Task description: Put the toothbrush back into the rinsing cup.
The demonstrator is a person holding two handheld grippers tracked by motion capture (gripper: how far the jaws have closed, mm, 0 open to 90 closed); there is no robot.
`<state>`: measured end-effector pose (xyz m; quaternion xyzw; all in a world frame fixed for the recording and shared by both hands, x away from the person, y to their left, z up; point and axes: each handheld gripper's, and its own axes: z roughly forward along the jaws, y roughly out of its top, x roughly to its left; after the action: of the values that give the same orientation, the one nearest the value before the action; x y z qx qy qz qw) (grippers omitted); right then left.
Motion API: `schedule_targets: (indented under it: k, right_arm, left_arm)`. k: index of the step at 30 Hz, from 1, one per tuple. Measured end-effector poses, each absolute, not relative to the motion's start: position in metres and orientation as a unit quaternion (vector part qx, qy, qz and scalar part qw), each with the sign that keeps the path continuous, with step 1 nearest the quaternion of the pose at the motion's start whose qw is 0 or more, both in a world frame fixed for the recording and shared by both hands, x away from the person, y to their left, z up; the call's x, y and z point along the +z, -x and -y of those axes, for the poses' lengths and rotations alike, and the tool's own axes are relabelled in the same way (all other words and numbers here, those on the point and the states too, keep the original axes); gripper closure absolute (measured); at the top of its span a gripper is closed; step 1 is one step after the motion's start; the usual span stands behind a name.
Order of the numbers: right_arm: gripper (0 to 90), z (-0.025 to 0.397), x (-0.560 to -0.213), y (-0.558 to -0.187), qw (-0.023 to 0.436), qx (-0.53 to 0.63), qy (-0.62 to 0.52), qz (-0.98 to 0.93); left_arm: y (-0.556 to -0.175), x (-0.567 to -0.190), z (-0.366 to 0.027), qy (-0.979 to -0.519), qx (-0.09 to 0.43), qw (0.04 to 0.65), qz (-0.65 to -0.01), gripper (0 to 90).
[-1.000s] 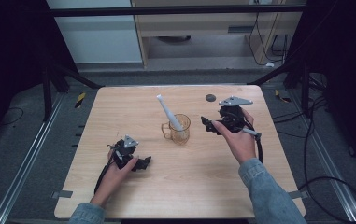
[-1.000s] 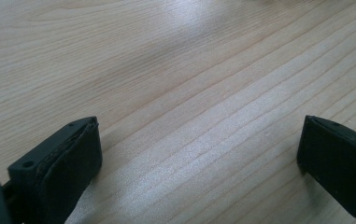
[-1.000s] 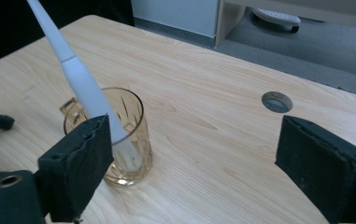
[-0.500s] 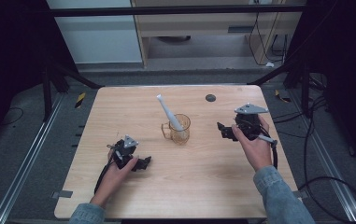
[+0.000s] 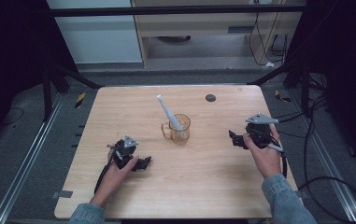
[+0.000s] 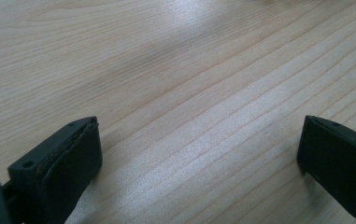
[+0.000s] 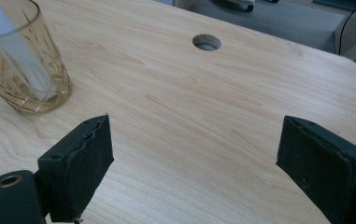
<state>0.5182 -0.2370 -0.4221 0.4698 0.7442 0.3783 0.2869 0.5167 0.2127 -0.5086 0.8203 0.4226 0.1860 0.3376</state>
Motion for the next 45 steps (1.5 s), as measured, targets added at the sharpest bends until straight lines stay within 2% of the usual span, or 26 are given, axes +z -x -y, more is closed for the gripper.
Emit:
schedule_targets:
  k: [20,45]
  right_arm:
    - [12.2,0.248,-0.46,-0.522,0.271,0.347,-0.498,-0.747]
    - [11.8,0.269,-0.495,-0.552,0.264,0.338,-0.554,-0.713]
  left_arm:
    - [-0.517,-0.509,-0.213,-0.82,0.186,0.338,-0.423,0.0]
    - [-0.517,-0.509,-0.213,-0.82,0.186,0.337,-0.423,0.0]
